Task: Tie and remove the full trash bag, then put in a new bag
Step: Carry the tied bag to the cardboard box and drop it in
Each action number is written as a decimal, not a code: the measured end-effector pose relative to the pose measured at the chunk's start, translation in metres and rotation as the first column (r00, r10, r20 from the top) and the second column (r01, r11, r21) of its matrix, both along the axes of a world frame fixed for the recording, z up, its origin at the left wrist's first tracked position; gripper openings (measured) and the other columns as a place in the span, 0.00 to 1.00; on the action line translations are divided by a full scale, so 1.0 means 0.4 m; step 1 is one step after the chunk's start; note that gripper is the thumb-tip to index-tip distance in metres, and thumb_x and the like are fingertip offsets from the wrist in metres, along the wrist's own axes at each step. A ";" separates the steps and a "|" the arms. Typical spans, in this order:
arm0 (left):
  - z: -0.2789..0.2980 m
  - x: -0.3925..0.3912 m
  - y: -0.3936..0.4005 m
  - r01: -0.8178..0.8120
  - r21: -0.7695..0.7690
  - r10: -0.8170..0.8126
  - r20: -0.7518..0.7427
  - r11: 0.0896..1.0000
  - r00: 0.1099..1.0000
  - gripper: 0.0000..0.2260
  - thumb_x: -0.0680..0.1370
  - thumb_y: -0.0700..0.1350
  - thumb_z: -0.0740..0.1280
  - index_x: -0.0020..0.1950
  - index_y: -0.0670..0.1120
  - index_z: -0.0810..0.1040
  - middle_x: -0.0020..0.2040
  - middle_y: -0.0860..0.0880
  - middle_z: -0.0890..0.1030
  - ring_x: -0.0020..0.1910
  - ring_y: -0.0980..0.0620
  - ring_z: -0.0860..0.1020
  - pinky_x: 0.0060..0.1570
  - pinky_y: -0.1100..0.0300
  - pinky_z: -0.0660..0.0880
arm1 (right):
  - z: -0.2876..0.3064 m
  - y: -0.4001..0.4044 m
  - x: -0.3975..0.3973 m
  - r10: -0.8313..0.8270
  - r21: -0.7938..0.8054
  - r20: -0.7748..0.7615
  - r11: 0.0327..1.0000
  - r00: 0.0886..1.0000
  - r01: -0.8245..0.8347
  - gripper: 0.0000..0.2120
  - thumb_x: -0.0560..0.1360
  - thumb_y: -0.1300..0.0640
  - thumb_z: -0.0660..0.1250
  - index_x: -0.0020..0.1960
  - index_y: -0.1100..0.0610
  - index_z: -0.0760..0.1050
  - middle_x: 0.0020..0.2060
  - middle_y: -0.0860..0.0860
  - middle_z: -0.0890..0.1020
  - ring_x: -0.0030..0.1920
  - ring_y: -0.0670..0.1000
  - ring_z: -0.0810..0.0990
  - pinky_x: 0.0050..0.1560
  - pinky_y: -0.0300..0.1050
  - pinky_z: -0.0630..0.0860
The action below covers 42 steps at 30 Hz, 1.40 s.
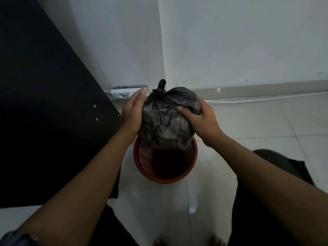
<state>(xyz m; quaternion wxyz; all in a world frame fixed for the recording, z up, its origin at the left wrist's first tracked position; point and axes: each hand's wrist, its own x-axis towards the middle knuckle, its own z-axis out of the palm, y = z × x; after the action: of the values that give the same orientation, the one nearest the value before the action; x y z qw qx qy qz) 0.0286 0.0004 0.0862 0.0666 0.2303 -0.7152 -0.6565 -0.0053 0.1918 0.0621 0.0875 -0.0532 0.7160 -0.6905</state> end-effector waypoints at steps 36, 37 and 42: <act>1.509 -0.209 1.225 0.731 0.092 -0.709 -0.188 0.676 0.679 0.34 0.70 0.75 0.55 0.66 0.56 0.78 0.63 0.55 0.81 0.63 0.56 0.78 0.68 0.51 0.72 | 1.583 1.123 0.072 -0.817 -0.133 -0.290 0.550 0.499 0.824 0.18 0.80 0.47 0.65 0.69 0.46 0.74 0.55 0.36 0.81 0.58 0.35 0.78 0.62 0.37 0.75; 1.516 -0.209 1.290 0.735 0.103 -0.710 -0.197 0.671 0.676 0.34 0.70 0.75 0.55 0.66 0.56 0.78 0.63 0.55 0.81 0.63 0.56 0.78 0.68 0.51 0.72 | 1.590 1.189 0.074 -0.822 -0.138 -0.292 0.543 0.490 0.828 0.19 0.80 0.46 0.65 0.69 0.45 0.73 0.56 0.36 0.80 0.59 0.35 0.78 0.63 0.38 0.75; 1.547 -0.219 1.590 0.728 0.125 -0.694 -0.230 0.674 0.682 0.23 0.76 0.70 0.55 0.61 0.60 0.77 0.66 0.54 0.78 0.65 0.55 0.75 0.71 0.50 0.68 | 1.624 1.487 0.077 -0.813 -0.112 -0.326 0.540 0.482 0.834 0.24 0.80 0.47 0.65 0.74 0.43 0.67 0.59 0.35 0.76 0.62 0.37 0.75 0.65 0.36 0.72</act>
<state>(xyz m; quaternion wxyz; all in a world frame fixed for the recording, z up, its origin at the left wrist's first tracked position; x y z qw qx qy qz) -0.0589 0.6365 0.7050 -0.1607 -0.1158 -0.6679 -0.7174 0.0254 0.7866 0.7115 -0.3770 0.1806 0.6780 -0.6047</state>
